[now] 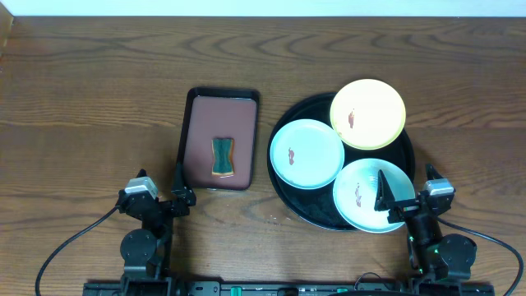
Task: Clean dirty plates on tray and stack at the side
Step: 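Move left gripper to the sponge and right gripper to the yellow plate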
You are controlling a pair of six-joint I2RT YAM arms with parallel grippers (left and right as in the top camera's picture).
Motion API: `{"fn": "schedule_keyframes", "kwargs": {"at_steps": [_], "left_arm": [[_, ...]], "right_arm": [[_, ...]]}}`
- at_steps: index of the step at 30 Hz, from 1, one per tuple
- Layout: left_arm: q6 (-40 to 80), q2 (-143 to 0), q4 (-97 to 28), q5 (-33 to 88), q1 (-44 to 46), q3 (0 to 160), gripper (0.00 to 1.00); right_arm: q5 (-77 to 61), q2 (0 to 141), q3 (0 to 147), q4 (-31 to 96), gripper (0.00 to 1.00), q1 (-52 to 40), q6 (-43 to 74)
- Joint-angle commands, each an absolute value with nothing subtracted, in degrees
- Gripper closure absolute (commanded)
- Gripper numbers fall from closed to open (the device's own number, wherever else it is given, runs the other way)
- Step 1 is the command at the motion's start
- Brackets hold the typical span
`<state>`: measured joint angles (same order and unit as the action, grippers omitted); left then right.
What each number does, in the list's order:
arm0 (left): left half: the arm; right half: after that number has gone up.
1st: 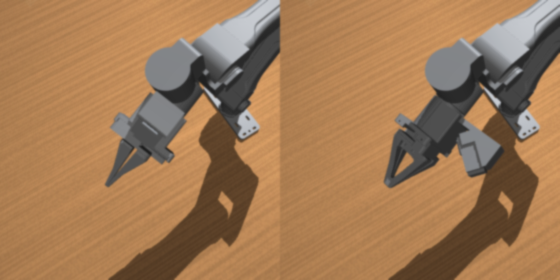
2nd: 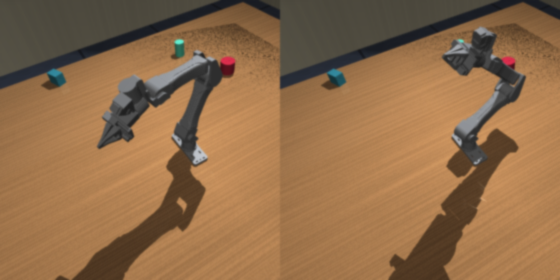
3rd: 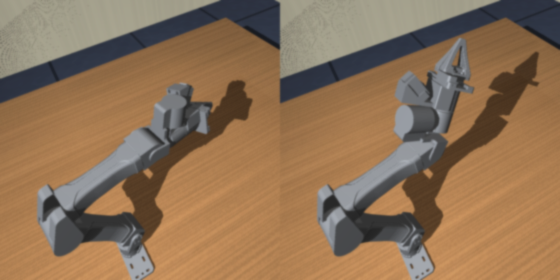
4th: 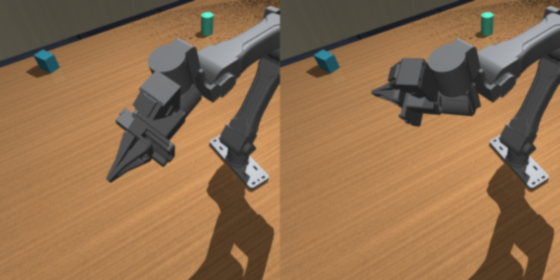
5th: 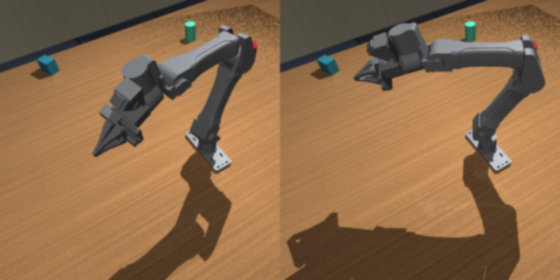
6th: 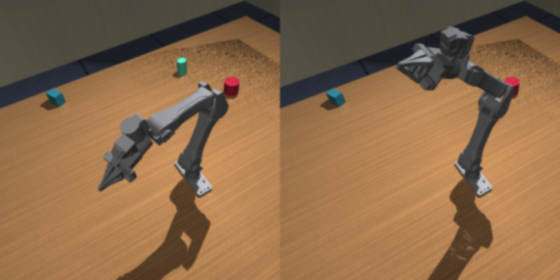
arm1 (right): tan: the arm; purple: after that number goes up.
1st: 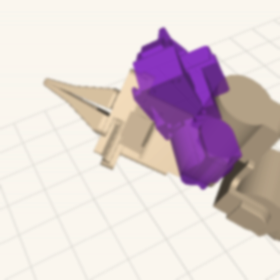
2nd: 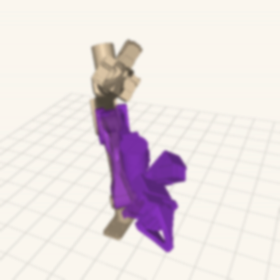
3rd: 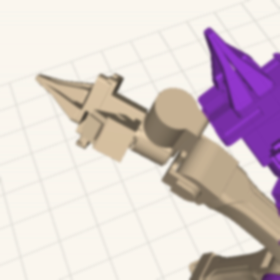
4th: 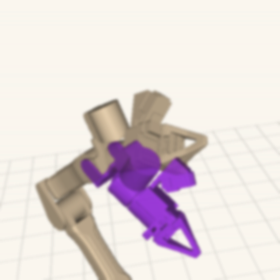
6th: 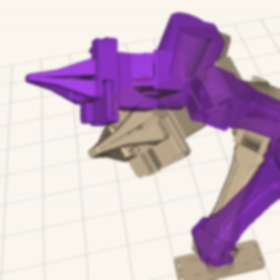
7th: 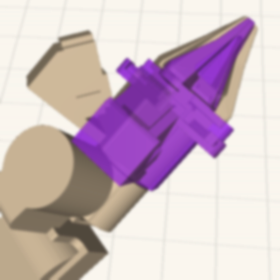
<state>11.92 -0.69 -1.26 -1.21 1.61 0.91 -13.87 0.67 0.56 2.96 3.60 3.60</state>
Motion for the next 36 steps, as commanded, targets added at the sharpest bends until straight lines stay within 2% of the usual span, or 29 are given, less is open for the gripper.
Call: {"fn": "schedule_keyframes", "kwargs": {"at_steps": [1,36], "left_arm": [[11.2,-0.2,-4.1,-1.8,1.4,0.3,0.16],[11.2,-0.2,-2.7,-4.6,1.3,0.3,0.16]], "right_arm": [[-13.7,0.3,0.3,3.0,0.01,3.3,3.1],[-14.0,0.4,0.3,3.0,0.01,3.3,3.1]]}}
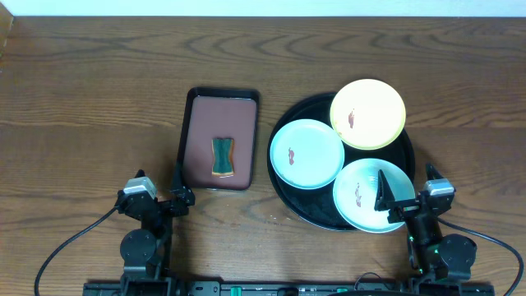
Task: Clean dirty plates on tray and stack at the side
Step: 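Move left gripper to the sponge and right gripper to the yellow plate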
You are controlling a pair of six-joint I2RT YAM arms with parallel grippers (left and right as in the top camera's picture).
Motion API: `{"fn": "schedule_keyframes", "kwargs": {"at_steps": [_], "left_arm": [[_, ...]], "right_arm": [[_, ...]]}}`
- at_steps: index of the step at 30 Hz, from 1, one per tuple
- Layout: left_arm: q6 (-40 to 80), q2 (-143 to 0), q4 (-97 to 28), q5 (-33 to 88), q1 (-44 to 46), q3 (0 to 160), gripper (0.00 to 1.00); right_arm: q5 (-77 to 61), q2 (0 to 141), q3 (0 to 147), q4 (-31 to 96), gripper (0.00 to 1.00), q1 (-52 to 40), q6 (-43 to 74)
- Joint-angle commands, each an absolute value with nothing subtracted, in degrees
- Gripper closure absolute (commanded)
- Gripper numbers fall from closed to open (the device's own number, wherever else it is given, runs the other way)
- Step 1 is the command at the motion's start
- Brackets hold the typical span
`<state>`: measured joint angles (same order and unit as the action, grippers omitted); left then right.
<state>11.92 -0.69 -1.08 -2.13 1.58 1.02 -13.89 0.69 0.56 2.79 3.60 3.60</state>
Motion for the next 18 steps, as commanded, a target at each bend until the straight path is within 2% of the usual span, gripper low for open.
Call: {"fn": "schedule_keyframes", "kwargs": {"at_steps": [1,4,8,13,18], "left_arm": [[11.2,-0.2,-1.6,-4.2,1.4,0.3,0.16],[11.2,-0.2,5.9,1.5,1.4,0.3,0.16],[11.2,-0.7,13.2,2.1,1.3,2.9,0.16],[11.2,-6.8,11.8,2.6,1.4,11.3,0.15],[11.2,-20.2,-0.4,7.2,1.4,28.3,0.16]], "right_arm": [[-14.0,0.4,0.3,3.0,0.01,3.3,3.1],[-14.7,0.4,0.3,0.1,0.01,3.3,3.1],[-19.5,0.6,2.9,-3.1,0.01,3.3,5.9],[-18.3,6.9,13.4,1.7,0.01,3.3,8.0],[-20.3,23.6,30.9,9.6,0.01,3.3,8.1]]}}
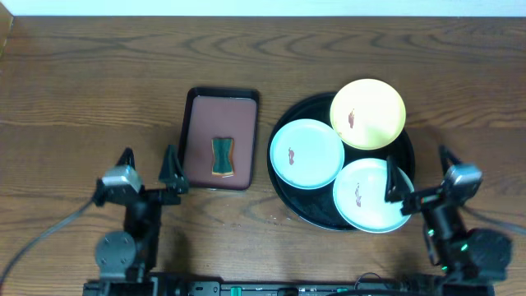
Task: Clean dirty plates on tray and stack at the side
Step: 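Move left gripper to the sponge and right gripper to the yellow plate, then grasp the green-yellow sponge in the water tray with the left gripper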
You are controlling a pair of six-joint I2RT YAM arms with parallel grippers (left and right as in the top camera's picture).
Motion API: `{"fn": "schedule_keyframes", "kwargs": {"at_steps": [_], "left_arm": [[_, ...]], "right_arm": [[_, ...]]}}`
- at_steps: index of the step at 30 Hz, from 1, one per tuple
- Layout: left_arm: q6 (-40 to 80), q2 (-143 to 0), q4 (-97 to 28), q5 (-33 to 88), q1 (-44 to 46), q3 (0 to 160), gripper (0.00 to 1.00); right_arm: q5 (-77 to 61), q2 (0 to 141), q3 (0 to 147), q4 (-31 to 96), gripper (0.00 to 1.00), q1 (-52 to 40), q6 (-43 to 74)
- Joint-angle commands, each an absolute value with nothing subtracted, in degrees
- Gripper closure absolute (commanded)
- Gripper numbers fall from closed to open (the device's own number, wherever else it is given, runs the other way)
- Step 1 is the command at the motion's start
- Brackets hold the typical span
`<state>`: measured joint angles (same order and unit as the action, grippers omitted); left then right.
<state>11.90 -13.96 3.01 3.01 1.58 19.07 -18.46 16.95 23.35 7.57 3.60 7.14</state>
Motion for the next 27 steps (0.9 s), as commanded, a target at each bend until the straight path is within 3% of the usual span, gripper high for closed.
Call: {"fn": "schedule_keyframes", "kwargs": {"at_steps": [1,9,12,18,23,27], "left_arm": [[11.2,-23.5,-3.8,8.9,1.4,32.5,0.16],[11.2,-49.1,-33.2,15.0,1.4,61.3,0.16],[11.2,-56.3,-40.0,15.2,1.4,66.2,0.16],[11.7,-64.4,-42.7,25.3,1.4,66.8,0.16],[12.4,-73.5,-44.1,25.4,3.2,66.5,0.16],[13.4,-82.9,-45.6,20.6,6.8,66.5,0.16]], "right_arm": [[-21.8,28.4,36.0,12.9,0.01,3.3,8.0],[-28.9,59.9,71.0,44.1,0.01,3.3,5.0],[-29.3,67.7,78.7,49.1,0.01,3.3,4.6],[-33.3,74.2,80.9,51.9,0.01,3.3,7.7],[-32.8,78.3,80.8,54.5,0.01,2.5,7.6],[-30.8,82.7,80.8,57.7,0.11,-0.1,7.6]]}}
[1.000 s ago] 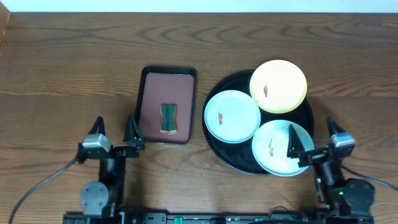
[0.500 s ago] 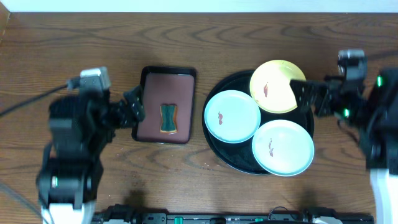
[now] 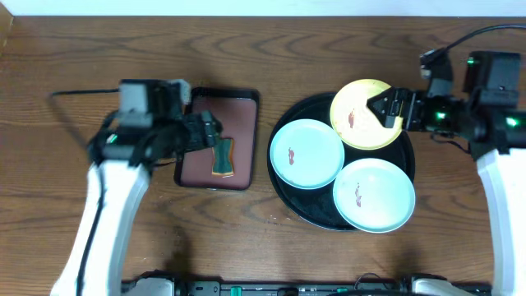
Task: Clean dirty plates on tray and stack at the side
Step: 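Grasp the green-yellow sponge in the water tray with the left gripper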
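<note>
A black round tray (image 3: 283, 185) holds three stained plates: a yellow plate (image 3: 357, 123) at the back, a light blue plate (image 3: 306, 154) on the left and another light blue plate (image 3: 374, 195) in front. On a small brown tray (image 3: 238, 115) lies a green and orange sponge (image 3: 222, 158). My left gripper (image 3: 212, 136) hovers over that tray's left part, just above and left of the sponge, apparently open. Over the right edge of the yellow plate my right gripper (image 3: 385, 108) is open. Neither holds anything.
The wooden table (image 3: 263, 57) stretches bare behind and to the left of the trays. Both white arms reach in from the sides; a cable (image 3: 74, 92) trails by the left arm.
Both arms have moved from the table's front edge toward the back. The left gripper is now over the brown tray by the sponge, the right one at the yellow plate's right edge.
Both arms rested folded at the front edge for the first two moments, the plates and sponge untouched. Then both grippers were raised and spread open there. Now the left is by the sponge and the right by the yellow plate.
</note>
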You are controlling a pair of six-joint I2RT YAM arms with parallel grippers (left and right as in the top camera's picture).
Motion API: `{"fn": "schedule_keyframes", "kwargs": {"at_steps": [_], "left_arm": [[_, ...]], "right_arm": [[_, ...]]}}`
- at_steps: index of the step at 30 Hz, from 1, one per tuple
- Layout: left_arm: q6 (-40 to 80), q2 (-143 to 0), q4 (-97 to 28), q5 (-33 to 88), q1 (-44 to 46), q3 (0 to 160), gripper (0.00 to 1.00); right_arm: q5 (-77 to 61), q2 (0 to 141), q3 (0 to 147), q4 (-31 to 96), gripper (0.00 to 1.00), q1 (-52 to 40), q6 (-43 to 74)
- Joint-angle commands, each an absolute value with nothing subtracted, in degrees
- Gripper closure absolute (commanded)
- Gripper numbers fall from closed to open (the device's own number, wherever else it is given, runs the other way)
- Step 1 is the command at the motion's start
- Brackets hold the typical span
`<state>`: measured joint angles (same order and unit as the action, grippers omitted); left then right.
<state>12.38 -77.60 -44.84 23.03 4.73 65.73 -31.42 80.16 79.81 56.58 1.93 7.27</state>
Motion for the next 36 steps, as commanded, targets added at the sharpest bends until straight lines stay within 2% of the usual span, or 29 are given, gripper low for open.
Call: {"fn": "schedule_keyframes", "kwargs": {"at_steps": [1,3,7,9,10,18,19,20,21,22,26,27,28,30,33,36], "left_arm": [[13.4,-85.2,-45.7,19.2,7.8,66.5,0.16],[13.4,-88.7,-45.7,16.5,9.1,66.5,0.16],[14.1,-94.4,-45.5,12.1,10.6,66.5,0.25],[14.5,-96.9,-44.9,8.8,10.7,66.5,0.41],[15.4,-98.2,-44.6,6.9,10.7,66.5,0.45],[16.8,-109.4,-39.4,6.0,12.7,66.5,0.47],[16.6,-110.3,-38.9,5.9,13.0,66.5,0.53],[16.5,-110.7,-38.5,5.9,13.1,66.5,0.65],[16.6,-110.9,-38.4,5.9,13.1,66.5,0.81],[16.6,-110.8,-38.4,5.9,13.1,66.5,0.92],[16.6,-108.4,-39.2,5.9,12.6,67.4,0.92],[16.6,-107.4,-39.7,5.9,12.5,67.9,0.87],[16.6,-106.2,-40.0,5.9,12.5,68.5,0.69],[16.6,-104.2,-40.0,6.0,12.6,69.0,0.53],[16.6,-101.7,-39.8,5.9,13.2,69.0,0.42],[16.5,-101.9,-38.6,5.9,13.4,68.6,0.41]], "right_arm": [[-29.0,84.0,80.8,58.5,0.14,-1.1,7.6],[-26.2,86.4,80.8,60.0,0.22,-3.1,7.6],[-23.9,90.7,80.8,62.0,0.37,-7.0,6.3],[-23.1,92.4,80.8,61.7,0.39,-8.5,5.5],[-22.8,92.9,80.8,61.3,0.39,-9.0,5.5],[-22.7,95.4,80.8,60.2,0.39,-10.7,5.8],[-22.7,95.5,80.8,60.1,0.39,-10.7,5.8],[-22.7,95.5,80.8,60.1,0.39,-10.7,5.8],[-22.7,95.5,80.8,60.1,0.39,-10.7,5.7],[-22.7,95.5,80.8,60.2,0.39,-10.7,5.8],[-22.7,95.5,80.8,60.2,0.39,-10.7,5.7],[-22.7,95.5,80.8,60.2,0.38,-10.7,5.7],[-22.7,95.5,80.8,60.1,0.38,-10.7,5.8],[-22.7,95.5,80.8,60.0,0.38,-10.7,5.7],[-22.7,95.5,80.8,59.9,0.37,-10.7,5.7],[-22.5,95.5,80.8,59.7,0.36,-10.7,5.8]]}}
